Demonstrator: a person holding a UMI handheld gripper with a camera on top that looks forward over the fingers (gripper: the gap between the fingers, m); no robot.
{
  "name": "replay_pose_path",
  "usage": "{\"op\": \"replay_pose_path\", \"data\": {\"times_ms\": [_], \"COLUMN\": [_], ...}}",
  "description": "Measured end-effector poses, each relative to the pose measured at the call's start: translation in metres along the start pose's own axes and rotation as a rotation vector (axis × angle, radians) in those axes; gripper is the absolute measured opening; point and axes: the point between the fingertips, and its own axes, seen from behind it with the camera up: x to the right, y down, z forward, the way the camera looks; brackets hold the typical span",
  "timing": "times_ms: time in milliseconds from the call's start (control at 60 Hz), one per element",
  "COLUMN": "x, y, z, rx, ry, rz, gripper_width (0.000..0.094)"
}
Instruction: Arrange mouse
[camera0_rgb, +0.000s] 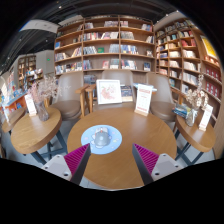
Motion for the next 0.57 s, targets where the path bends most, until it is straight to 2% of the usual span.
{"op": "replay_pose_path", "data": {"times_ms": [300,567], "x": [0.018,0.031], "y": [0.023,0.033], "z": [-0.071,-0.084], "rx": [0.007,0.015], "ry": [0.016,0.037], "rz": [0.008,0.001], "gripper_width": [0.086,0.0862]}}
